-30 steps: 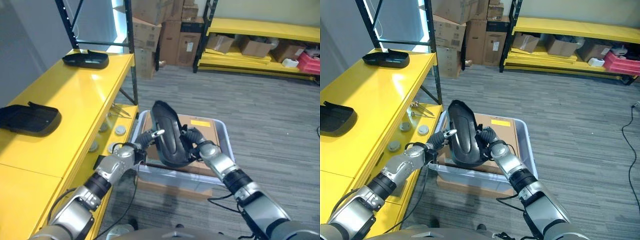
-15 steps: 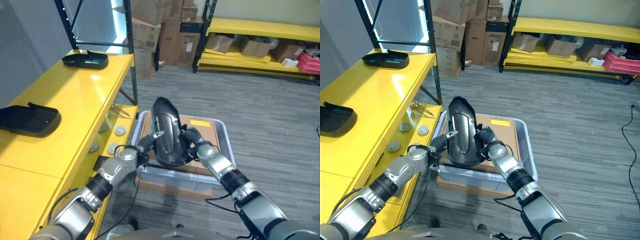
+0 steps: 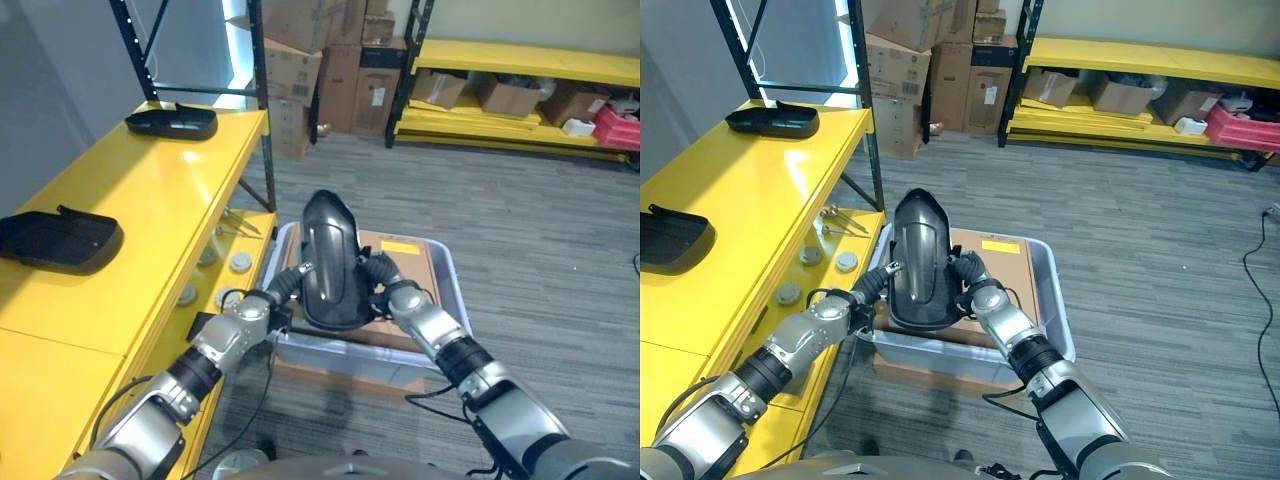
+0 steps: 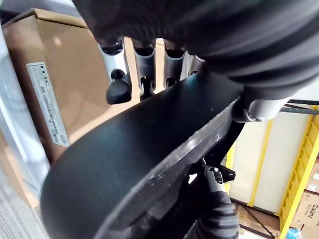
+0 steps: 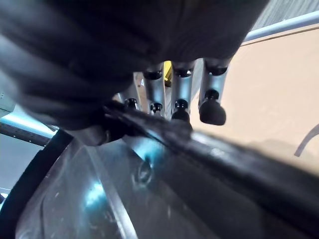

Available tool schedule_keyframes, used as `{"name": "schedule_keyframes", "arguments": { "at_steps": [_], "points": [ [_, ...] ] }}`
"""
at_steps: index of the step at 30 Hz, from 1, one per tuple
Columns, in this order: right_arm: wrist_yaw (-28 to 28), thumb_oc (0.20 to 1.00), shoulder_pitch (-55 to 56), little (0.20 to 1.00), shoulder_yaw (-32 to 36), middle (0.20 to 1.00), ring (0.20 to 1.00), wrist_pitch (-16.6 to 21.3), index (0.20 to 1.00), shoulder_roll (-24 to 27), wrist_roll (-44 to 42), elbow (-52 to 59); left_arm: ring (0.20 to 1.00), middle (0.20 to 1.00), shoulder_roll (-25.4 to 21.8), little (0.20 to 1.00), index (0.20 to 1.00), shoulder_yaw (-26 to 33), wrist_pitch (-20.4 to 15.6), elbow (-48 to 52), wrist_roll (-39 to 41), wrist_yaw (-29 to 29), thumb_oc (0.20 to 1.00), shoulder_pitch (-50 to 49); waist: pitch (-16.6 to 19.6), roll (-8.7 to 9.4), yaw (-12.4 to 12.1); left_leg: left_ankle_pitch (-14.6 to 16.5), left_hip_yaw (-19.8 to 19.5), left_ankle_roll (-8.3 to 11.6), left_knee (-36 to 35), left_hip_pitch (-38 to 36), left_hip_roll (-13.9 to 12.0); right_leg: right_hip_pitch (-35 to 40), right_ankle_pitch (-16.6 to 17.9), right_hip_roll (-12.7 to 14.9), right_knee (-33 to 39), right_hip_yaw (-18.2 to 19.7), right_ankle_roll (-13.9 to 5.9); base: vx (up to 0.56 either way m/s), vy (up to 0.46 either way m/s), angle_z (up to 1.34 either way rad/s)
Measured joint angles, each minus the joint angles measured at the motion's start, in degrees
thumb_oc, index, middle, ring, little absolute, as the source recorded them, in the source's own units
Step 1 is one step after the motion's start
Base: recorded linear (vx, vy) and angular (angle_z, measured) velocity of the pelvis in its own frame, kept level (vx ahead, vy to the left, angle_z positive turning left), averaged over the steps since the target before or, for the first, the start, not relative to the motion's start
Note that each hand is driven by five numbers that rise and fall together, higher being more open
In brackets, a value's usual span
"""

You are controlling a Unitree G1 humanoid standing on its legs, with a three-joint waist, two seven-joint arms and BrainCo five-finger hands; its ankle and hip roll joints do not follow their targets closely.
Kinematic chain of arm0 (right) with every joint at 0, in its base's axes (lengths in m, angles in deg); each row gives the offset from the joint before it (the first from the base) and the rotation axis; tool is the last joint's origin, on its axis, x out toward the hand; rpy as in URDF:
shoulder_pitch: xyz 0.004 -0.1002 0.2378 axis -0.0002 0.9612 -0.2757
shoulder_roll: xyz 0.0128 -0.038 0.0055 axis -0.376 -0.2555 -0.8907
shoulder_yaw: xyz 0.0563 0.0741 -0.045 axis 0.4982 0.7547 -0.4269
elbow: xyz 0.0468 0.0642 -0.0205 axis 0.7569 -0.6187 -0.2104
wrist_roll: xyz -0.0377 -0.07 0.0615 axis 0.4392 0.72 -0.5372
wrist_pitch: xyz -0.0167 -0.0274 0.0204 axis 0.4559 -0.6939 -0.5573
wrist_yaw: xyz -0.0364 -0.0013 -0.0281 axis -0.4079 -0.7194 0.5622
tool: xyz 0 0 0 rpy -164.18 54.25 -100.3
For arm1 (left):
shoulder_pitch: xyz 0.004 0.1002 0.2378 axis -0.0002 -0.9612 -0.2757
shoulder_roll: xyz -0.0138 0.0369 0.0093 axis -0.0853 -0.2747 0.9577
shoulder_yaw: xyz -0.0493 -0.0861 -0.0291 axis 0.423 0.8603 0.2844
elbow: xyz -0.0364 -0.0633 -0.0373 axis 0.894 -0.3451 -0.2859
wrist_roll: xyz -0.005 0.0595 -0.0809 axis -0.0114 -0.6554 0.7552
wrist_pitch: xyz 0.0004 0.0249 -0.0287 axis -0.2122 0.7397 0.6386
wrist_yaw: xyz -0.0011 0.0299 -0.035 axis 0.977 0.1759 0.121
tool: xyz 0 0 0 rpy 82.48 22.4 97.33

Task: Move parts from the plastic box to the shelf.

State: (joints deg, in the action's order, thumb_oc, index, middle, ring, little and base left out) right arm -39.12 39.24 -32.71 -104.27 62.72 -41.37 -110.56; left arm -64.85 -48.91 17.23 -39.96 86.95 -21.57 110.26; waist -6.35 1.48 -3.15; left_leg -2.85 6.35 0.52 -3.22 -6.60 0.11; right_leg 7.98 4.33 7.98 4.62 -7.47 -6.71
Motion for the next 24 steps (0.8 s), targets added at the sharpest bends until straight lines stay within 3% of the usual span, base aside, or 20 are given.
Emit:
{"name": "schedule_keyframes", "arguments": {
  "at_steps": [2, 3, 4, 5, 10, 16, 24],
  "points": [
    [1.32, 0.2, 0.01, 0.2, 0.11, 0.2, 0.2, 0.0, 0.2, -0.51, -5.63, -0.01, 0.2, 0.2, -0.05, 0.2, 0.2, -0.13, -0.68, 0.01, -0.02, 0.18, 0.2, 0.0, 0.0, 0.0, -0.01, 0.0, -0.01, 0.0, -0.01, -0.01, 0.0, 0.02, 0.0, 0.0, 0.0, -0.02, 0.0, 0.0, 0.0, 0.0],
    [1.75, 0.322, 0.01, 0.322, 0.17, 0.322, 0.322, 0.01, 0.322, -0.61, -8.83, -0.01, 0.2, 0.2, -0.2, 0.2, 0.2, -0.22, -1.12, 0.03, -0.02, 0.27, 0.2, 0.0, 0.0, 0.0, -0.01, 0.0, -0.01, 0.0, -0.01, 0.0, 0.0, 0.02, 0.0, 0.0, 0.0, -0.02, 0.0, 0.0, 0.0, 0.0],
    [2.52, 0.595, 0.01, 0.595, 0.26, 0.595, 0.595, 0.09, 0.595, -0.81, -11.95, 0.0, 0.2, 0.2, -0.49, 0.2, 0.2, -0.45, -1.53, 0.08, -0.05, 0.33, 0.2, 0.0, 0.0, 0.0, 0.02, 0.0, -0.01, 0.01, -0.01, 0.0, 0.0, 0.05, 0.0, 0.0, 0.0, -0.01, 0.0, 0.0, 0.0, 0.0],
    [3.02, 1.0, 0.01, 1.0, 0.45, 1.0, 1.0, 0.23, 1.0, -1.09, -14.96, 0.0, 0.2, 0.2, -0.64, 0.2, 0.2, -0.48, -1.68, 0.08, -0.05, 0.49, 0.2, 0.0, 0.0, 0.0, 0.05, -0.01, -0.01, 0.02, -0.01, -0.01, -0.01, 0.16, 0.0, 0.0, 0.0, -0.01, 0.0, 0.0, 0.0, 0.0],
    [3.64, 1.0, 0.24, 1.0, 8.22, 1.0, 1.0, 5.57, 1.0, -6.59, -32.65, 0.01, 0.2, 0.2, -2.63, 0.2, 0.2, 0.61, -2.37, 3.19, 0.16, 2.52, 0.2, 0.0, -0.13, -0.06, -0.59, -0.02, -0.34, 0.04, -0.1, -0.27, -0.02, 0.45, -0.07, 0.09, 0.01, -0.6, -0.02, 0.0, 0.001, 0.03],
    [5.14, 1.0, 0.25, 1.0, 10.1, 1.0, 1.0, 9.55, 1.0, -7.2, -33.66, 0.11, 0.2, 0.2, -2.18, 0.2, 0.2, 0.68, -2.45, 3.27, 1.86, 2.62, 0.2, -0.01, -0.13, -0.05, -0.59, -0.06, -0.21, 0.06, -0.4, -0.31, -0.01, 0.21, -0.1, 0.1, 0.01, -0.62, -0.03, 0.0, 0.0, 0.01],
    [5.61, 1.0, 2.3, 1.0, 15.69, 1.0, 1.0, 12.05, 1.0, -4.31, -33.58, 7.84, 0.2, 0.2, -0.61, 0.2, 0.2, 0.76, -4.12, 3.86, 2.27, 2.76, 0.2, 0.0, -0.29, 0.1, 2.4, -0.26, 1.35, 0.22, -1.25, -0.48, -0.38, -0.74, -0.08, -0.33, -0.01, 0.6, -0.07, -0.01, -0.002, -0.08]
  ]
}}
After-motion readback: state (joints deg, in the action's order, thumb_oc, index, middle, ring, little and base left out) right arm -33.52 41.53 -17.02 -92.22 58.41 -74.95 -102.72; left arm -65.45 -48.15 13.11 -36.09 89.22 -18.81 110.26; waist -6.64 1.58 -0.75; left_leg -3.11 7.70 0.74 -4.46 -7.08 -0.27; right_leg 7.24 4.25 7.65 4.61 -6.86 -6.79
